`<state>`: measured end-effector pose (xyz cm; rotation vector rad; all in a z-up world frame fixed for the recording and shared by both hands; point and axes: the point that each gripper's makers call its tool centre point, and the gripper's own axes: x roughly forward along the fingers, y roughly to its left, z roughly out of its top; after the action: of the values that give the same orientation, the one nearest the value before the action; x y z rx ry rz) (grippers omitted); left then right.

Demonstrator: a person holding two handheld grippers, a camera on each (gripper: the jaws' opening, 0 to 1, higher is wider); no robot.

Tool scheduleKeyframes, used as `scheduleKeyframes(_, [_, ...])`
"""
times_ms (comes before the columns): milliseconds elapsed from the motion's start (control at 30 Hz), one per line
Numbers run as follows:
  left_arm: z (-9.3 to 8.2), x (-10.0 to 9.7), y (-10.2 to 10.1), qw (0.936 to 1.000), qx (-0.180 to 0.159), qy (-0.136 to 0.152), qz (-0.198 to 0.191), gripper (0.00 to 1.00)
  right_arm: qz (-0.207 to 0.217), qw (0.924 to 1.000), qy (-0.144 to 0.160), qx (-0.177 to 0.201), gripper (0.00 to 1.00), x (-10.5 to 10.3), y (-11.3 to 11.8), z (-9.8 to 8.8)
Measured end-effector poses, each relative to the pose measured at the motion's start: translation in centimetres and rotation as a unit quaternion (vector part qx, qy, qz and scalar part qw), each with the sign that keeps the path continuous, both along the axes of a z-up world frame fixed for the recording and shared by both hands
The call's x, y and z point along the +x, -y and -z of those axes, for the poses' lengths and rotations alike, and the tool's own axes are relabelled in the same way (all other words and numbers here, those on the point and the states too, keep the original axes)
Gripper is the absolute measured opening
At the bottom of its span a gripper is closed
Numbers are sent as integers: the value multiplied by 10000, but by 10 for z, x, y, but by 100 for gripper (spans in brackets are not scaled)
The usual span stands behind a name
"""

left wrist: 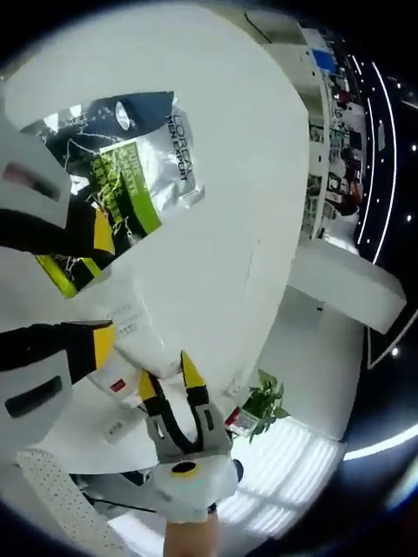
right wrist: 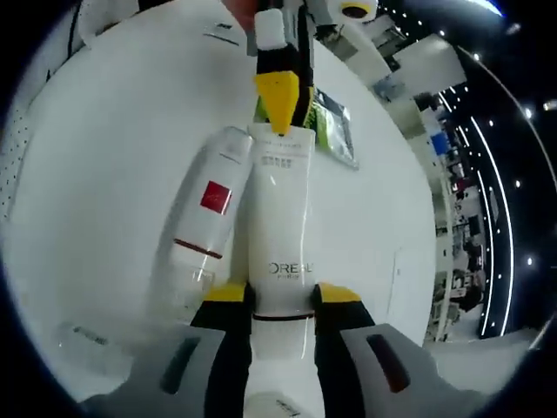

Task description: Arrange the skincare products in the storage area until every visible bottle or jar stands upright without overlapping.

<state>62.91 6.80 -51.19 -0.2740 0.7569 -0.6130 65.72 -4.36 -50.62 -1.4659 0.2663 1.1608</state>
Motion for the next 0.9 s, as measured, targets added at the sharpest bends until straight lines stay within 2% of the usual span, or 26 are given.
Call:
scheduleKeyframes(67, [-2, 2, 1, 10000, -46, 29, 26, 26, 11, 9999, 95, 46, 25, 0, 0, 0])
scheduleKeyframes(167, [-3, 3, 6, 9996, -233, -77, 106, 25, -5, 9996, 255, 107, 25, 0, 0, 0])
scheduleKeyframes(267, [-6, 0, 15, 9987, -388, -125, 313, 22, 33, 9992, 359, 176, 25, 1, 0, -1])
scheduleKeyframes(400, [-8, 2, 14, 9986, -431, -234, 217, 20, 226, 9983, 445, 311, 25, 1, 1, -4])
scheduleKeyframes(433, [-15, 3, 14, 9985, -481, -176, 213, 19, 292, 9979, 463, 350, 25, 1, 2, -4])
scheduleKeyframes(467, [-17, 3, 15, 9984, -510, -142, 215, 17, 555, 9963, 390, 536, 25, 2, 4, -4])
scheduleKeyframes(567, [-48, 7, 23, 9945, -1020, 117, 194, 13, 927, 9908, 289, 938, 25, 7, 7, -7])
scheduleKeyframes(600, [-42, 6, 21, 9971, -728, 5, 202, 13, 802, 9928, 317, 827, 25, 5, 6, -6])
scheduleKeyframes(633, [-36, 4, 19, 9988, -389, 33, 296, 13, 797, 9930, 348, 803, 25, 4, 5, -5])
scheduleKeyframes(667, [-39, 4, 20, 9985, -374, 213, 331, 13, 935, 9916, 367, 820, 25, 4, 6, -6])
scheduleKeyframes(700, [-41, 3, 21, 9983, -495, 101, 286, 13, 1018, 9905, 357, 853, 25, 5, 6, -6])
scheduleKeyframes(767, [-44, 1, 22, 9981, -530, 79, 300, 12, 1152, 9878, 331, 999, 25, 5, 7, -7])
scheduleKeyframes(867, [-54, 1, 26, 9977, -561, 182, 340, 10, 1475, 9796, 262, 1340, 25, 6, 10, -12])
scheduleKeyframes(900, [-64, 2, 31, 9972, -538, 335, 403, 10, 1595, 9766, 229, 1423, 26, 6, 11, -13])
